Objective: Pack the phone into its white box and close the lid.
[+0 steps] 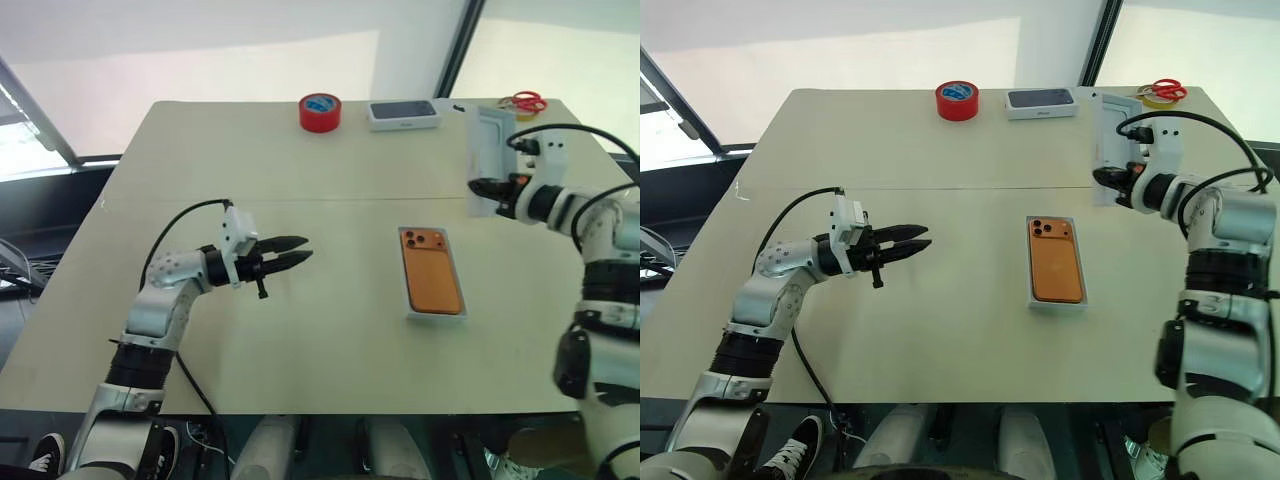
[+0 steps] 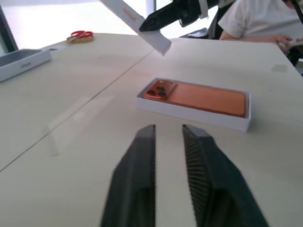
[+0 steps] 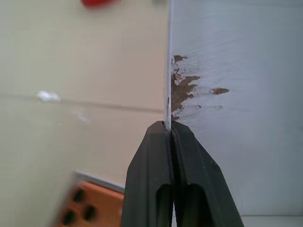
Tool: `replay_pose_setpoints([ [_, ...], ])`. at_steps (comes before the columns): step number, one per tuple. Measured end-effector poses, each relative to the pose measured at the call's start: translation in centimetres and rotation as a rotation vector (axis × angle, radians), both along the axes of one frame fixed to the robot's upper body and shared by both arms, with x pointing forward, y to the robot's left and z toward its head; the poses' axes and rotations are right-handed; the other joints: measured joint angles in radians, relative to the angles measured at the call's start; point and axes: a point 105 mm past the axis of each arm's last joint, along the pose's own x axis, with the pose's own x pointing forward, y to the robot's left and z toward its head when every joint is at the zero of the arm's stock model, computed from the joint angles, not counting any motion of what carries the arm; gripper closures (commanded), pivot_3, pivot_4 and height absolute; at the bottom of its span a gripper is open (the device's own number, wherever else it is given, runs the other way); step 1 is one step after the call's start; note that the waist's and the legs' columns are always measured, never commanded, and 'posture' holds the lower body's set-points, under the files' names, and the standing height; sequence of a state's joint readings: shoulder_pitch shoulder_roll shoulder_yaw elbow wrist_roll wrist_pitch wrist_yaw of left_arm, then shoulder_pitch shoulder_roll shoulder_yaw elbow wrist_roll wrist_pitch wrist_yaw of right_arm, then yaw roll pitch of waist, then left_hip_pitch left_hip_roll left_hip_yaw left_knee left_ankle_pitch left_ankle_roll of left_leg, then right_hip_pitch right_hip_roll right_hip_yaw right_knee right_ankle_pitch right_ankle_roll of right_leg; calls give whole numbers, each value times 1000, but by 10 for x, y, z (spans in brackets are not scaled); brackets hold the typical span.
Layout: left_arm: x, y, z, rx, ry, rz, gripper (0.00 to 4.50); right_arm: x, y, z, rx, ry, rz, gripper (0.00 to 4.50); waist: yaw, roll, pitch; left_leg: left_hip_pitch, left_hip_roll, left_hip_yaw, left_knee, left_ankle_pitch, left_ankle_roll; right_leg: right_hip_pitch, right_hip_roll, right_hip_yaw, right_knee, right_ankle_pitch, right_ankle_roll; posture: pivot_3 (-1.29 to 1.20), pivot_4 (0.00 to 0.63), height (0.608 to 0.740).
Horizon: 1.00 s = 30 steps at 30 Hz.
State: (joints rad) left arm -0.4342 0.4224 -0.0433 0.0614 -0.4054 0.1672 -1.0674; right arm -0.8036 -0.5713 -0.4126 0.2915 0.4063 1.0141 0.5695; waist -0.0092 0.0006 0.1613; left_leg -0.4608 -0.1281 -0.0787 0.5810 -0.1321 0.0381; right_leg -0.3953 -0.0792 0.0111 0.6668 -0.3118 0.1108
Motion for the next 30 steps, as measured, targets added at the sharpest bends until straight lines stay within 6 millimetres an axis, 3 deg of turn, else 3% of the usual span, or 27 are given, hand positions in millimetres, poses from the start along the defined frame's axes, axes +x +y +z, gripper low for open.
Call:
replay_pose_setpoints([
  [2,2,-1,0,-17,6,24,4473,-13,23,2,134,-66,50,4500,1,0,0,0,0,-1,0,0,0,0,0,0,0,0,0,0,150,740],
  [6,5,-17,3,-73,23,27,4473,-41,91,-6,391,-75,248,4500,-4,0,0,0,0,-1,-1,0,0,-1,0,0,2,0,0,0,150,740],
  [9,6,-24,7,-86,21,21,4473,-70,121,-2,452,-53,398,4500,3,0,0,0,0,-1,-1,0,0,-5,0,0,1,0,0,0,150,740],
  [11,7,-26,8,-86,19,22,4473,-93,131,-15,432,22,487,4500,4,0,-1,1,-1,-1,-1,-1,-2,-3,0,0,0,0,0,0,150,740],
  [15,4,-33,5,-61,10,7,4473,-120,127,-51,386,218,538,4500,2,0,-1,1,-1,0,-1,-1,-2,-3,-1,0,-1,0,-1,0,150,740],
  [19,0,-46,1,-61,-3,-36,4473,-126,122,-51,346,257,569,4500,-1,0,-2,2,0,0,-1,-1,-2,-2,-1,0,-1,0,-1,0,150,740],
  [25,-5,-78,-27,-49,54,-98,4473,-116,117,-54,406,332,569,4500,3,1,-2,1,-1,0,0,0,1,2,-1,0,-1,0,-1,0,150,740],
  [30,-2,-82,-23,-71,53,-84,4473,-114,111,-50,438,364,581,4500,1,0,-2,1,0,-1,0,0,1,2,-1,0,-2,0,-1,0,150,740],
])
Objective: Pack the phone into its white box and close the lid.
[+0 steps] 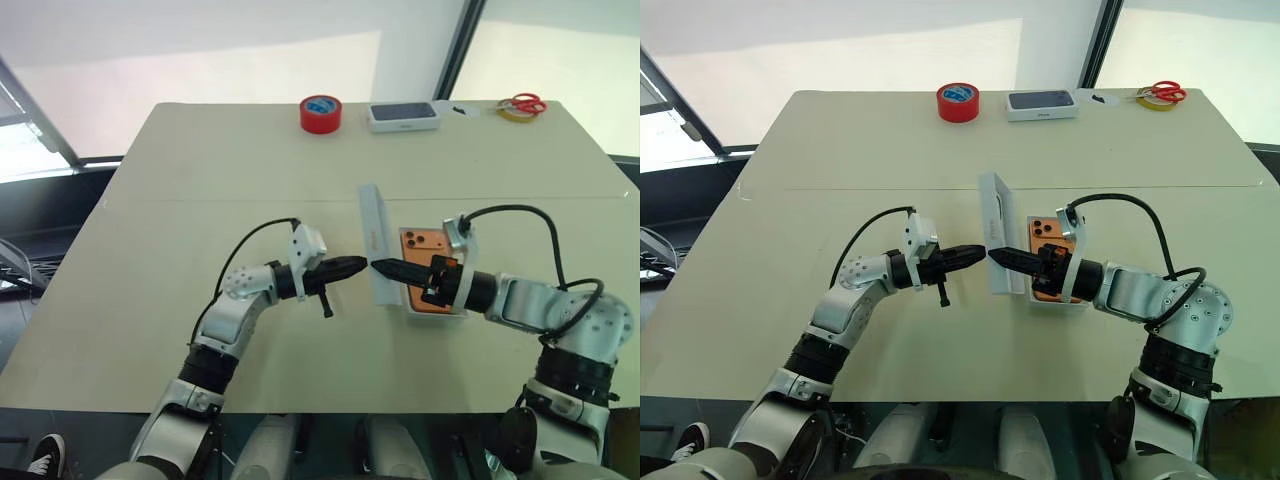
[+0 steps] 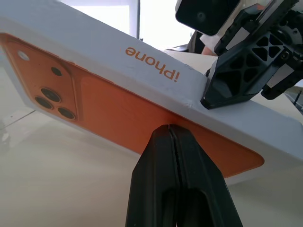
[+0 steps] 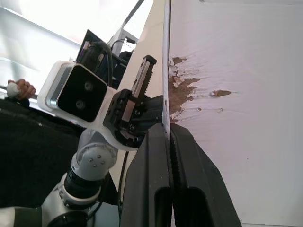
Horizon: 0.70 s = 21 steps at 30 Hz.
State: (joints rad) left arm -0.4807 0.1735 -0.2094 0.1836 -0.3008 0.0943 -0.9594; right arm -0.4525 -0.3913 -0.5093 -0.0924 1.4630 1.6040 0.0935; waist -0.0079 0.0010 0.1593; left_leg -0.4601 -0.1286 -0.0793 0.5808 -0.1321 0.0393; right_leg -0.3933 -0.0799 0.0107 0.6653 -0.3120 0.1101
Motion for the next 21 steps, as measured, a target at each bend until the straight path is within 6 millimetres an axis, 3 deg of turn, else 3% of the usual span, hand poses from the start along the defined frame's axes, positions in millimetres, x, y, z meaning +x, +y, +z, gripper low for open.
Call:
replay_pose_setpoints([
  [6,-1,9,14,-28,-27,-2,4473,-5,-11,5,-4,54,-9,4500,-3,0,0,0,0,0,1,0,1,0,0,0,-1,0,0,0,150,740],
  [11,-3,12,17,-39,-18,-7,4473,-14,-5,-5,25,134,-2,4500,-4,0,0,-1,1,0,4,-1,3,2,0,-1,-1,-1,-1,0,150,740],
  [18,-5,3,16,-55,-5,-21,4473,0,-11,-9,-14,157,-82,4500,1,0,0,-1,0,-1,11,-5,8,4,0,-2,-5,-2,-4,0,150,740],
  [21,-8,-8,9,-45,13,-41,4500,6,-15,-9,-16,164,-104,3623,4,0,0,-1,0,-1,12,-5,9,5,-1,-2,-6,-2,-4,0,150,740],
])
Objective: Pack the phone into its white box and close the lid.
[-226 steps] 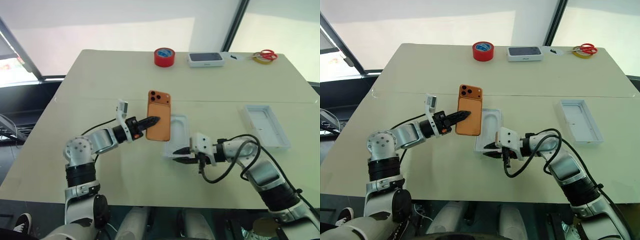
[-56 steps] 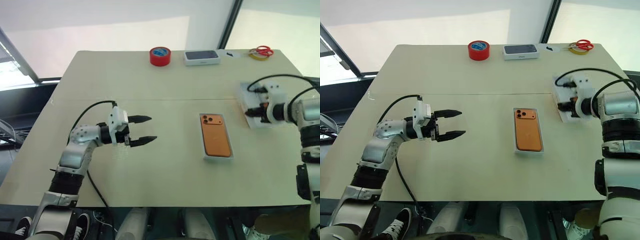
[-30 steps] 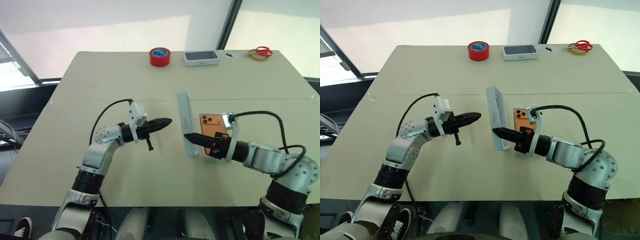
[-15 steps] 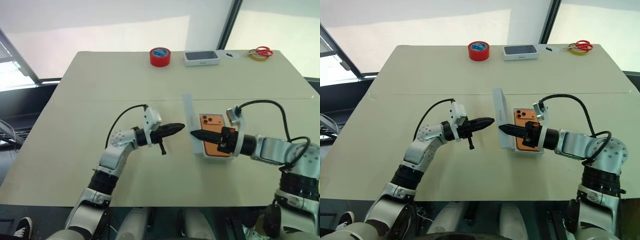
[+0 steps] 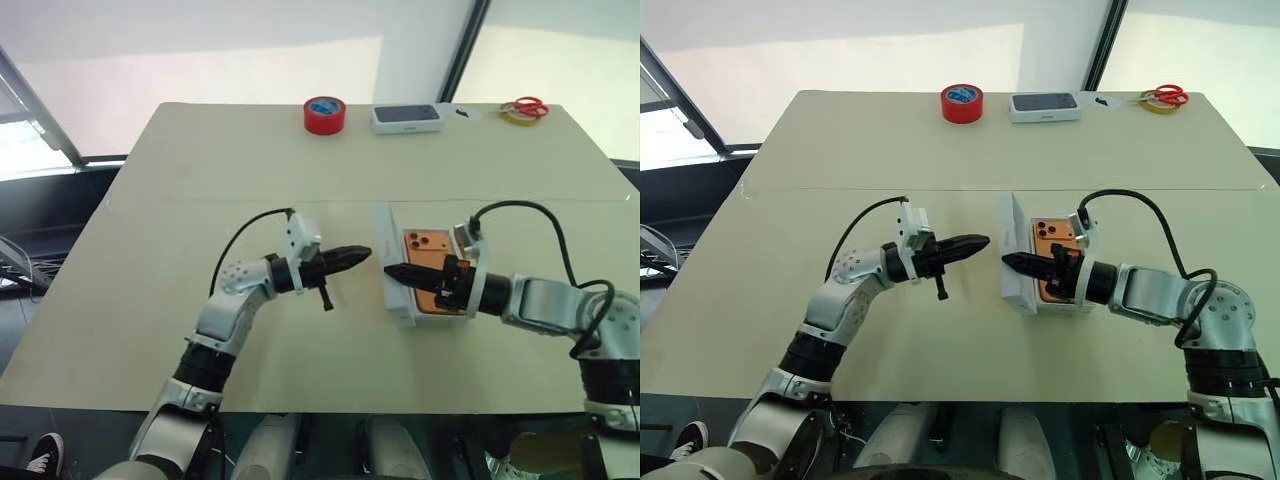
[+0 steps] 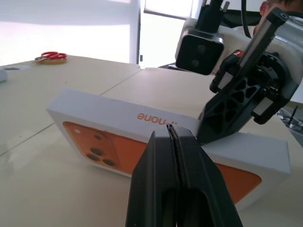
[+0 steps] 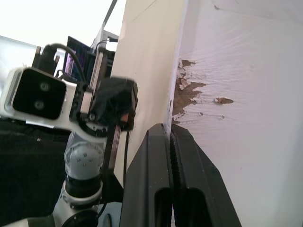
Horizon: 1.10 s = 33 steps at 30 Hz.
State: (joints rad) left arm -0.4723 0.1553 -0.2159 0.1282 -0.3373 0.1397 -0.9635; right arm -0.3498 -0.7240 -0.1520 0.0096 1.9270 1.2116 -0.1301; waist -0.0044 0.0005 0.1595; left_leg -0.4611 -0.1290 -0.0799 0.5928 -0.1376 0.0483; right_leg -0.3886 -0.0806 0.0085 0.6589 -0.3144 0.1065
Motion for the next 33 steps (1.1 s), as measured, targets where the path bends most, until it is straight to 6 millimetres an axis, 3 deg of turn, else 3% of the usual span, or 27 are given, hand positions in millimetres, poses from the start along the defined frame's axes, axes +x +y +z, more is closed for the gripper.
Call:
replay_pose_setpoints([
  [7,-2,-12,-10,-2,30,-32,4500,3,-11,-7,-52,18,-26,28,3,0,0,-1,1,0,0,0,0,0,0,0,0,0,0,0,150,740],
  [16,7,-21,-13,-20,30,-26,4500,9,-22,-13,-123,-14,-46,28,20,0,0,-1,0,0,3,0,0,0,0,0,0,0,0,0,150,740],
  [22,8,-39,-11,-29,13,-52,4500,21,-54,8,-196,-104,-108,28,18,0,0,-1,-1,1,3,-1,1,1,-1,0,-1,0,0,0,150,740],
  [27,6,-50,-29,7,69,-73,4500,21,-72,18,-281,-190,-104,28,17,0,1,-6,0,1,2,-1,1,-1,-1,0,0,2,4,0,150,740],
  [33,7,-79,-27,-4,85,-111,4500,34,-99,30,-467,-373,-171,28,18,0,1,-6,-1,1,4,-1,1,-1,-1,-1,-1,2,4,0,150,740],
])
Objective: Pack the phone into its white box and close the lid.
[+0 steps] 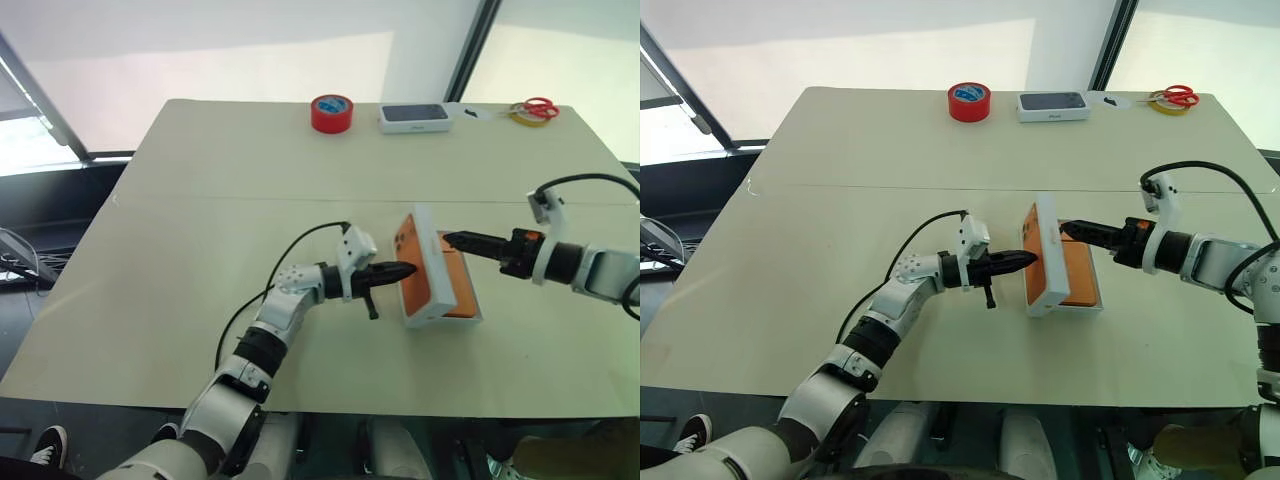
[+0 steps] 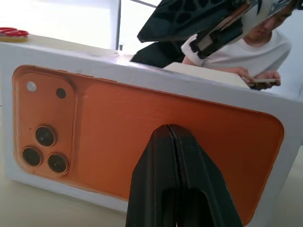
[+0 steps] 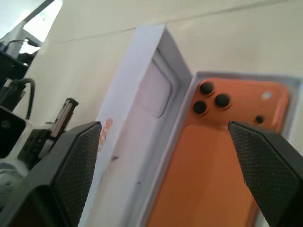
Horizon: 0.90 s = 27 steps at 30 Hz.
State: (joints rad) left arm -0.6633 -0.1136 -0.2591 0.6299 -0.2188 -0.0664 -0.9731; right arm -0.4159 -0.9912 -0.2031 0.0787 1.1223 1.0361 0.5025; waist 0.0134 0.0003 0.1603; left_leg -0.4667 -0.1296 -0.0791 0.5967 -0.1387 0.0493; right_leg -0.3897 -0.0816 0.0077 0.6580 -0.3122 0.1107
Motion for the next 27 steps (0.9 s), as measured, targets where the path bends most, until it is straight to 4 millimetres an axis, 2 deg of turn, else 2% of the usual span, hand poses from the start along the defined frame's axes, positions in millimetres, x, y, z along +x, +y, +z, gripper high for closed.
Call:
replay_pose_setpoints([
  [2,-2,-14,-4,4,28,-7,4500,10,-10,-2,-148,-104,-48,28,1,0,0,0,0,0,0,-1,-2,-1,0,0,0,0,1,0,150,740],
  [4,-3,-18,-14,56,7,-11,4500,18,-15,-4,-257,-182,-80,28,-3,0,0,0,0,0,0,-1,-2,1,0,0,0,1,2,0,150,740],
  [5,-4,-19,-19,80,0,-7,4500,20,-19,-7,-322,-216,-89,264,-3,0,0,0,0,0,-1,-1,-2,0,0,0,1,1,2,0,150,740],
  [7,-3,-19,-19,86,-31,3,4500,21,-22,-13,-424,-273,-90,829,-1,0,0,1,1,0,-1,0,-1,0,0,0,2,1,3,0,150,740],
  [11,-1,-10,-15,81,-46,20,4500,18,-18,-22,-524,-338,-70,2938,-1,0,0,1,0,0,-1,0,-2,0,0,0,3,1,3,0,150,740],
  [14,1,13,-15,107,-73,33,4500,7,-19,-34,-607,-351,-4,4477,-1,0,0,3,0,0,-1,-1,-3,0,1,0,3,1,3,0,150,740],
  [17,-1,38,-23,161,-65,45,4500,-1,-20,-46,-639,-322,39,4477,-1,1,0,4,0,0,-1,-1,-3,-1,1,1,3,1,2,0,150,740],
  [21,0,47,-28,195,-39,67,4500,0,-21,-45,-669,-345,36,4477,3,0,0,5,0,0,0,-1,-3,0,1,1,3,1,2,0,150,740],
  [24,0,43,-29,201,-39,78,4500,-1,-16,-47,-642,-349,54,4477,2,0,0,4,0,0,-1,-1,-3,0,0,1,3,1,2,0,150,740],
  [27,0,28,-33,206,-25,77,4500,-2,-13,-50,-631,-345,74,4477,4,0,0,4,0,0,0,-1,-3,0,0,1,3,1,2,0,150,740],
])
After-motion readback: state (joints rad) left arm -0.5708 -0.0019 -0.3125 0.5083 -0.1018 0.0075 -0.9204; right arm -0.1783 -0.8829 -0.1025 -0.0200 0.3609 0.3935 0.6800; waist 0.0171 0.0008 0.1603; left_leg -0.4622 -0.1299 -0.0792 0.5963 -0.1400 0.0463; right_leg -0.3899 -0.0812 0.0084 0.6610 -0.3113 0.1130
